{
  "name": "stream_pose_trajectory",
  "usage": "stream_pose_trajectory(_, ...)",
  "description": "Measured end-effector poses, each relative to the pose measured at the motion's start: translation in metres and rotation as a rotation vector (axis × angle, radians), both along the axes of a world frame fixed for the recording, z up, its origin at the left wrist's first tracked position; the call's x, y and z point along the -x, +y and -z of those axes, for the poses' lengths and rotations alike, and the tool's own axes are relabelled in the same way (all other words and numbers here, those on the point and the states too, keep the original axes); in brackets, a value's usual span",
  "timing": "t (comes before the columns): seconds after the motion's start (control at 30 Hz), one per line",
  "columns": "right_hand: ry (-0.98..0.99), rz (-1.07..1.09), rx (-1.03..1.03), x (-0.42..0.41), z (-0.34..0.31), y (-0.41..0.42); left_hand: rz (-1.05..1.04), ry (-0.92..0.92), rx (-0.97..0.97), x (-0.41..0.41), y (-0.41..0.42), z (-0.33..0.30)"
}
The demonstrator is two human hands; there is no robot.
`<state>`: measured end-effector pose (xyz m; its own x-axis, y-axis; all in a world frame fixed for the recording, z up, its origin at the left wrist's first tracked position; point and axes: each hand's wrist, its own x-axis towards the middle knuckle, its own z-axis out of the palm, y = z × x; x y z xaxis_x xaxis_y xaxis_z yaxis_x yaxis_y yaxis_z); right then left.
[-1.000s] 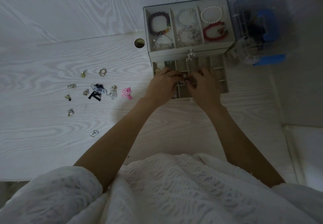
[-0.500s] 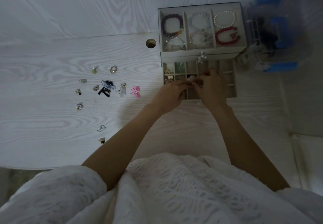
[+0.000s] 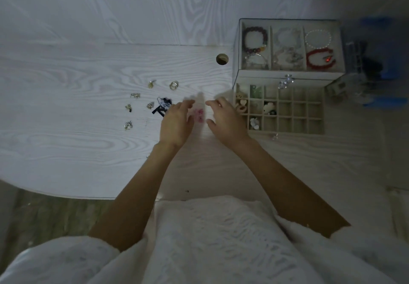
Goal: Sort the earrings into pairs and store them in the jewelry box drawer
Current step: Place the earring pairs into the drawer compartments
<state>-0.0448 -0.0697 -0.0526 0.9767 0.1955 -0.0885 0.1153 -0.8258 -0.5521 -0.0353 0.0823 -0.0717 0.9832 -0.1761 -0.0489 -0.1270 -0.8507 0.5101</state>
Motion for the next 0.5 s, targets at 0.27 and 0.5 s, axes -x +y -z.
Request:
stream_pose_trajectory(0.27, 0.036, 0.002, 0.174, -0.013, 0.028, 0.025, 0.13, 0.042, -0.173, -0.018, -0.004, 0.008)
stream_pose_trajectory(0.5, 0.032, 0.015, 0.07, 0.024, 0.027, 0.012, 0.08, 0.132, 0.008, 0.001, 0.0, -0.001)
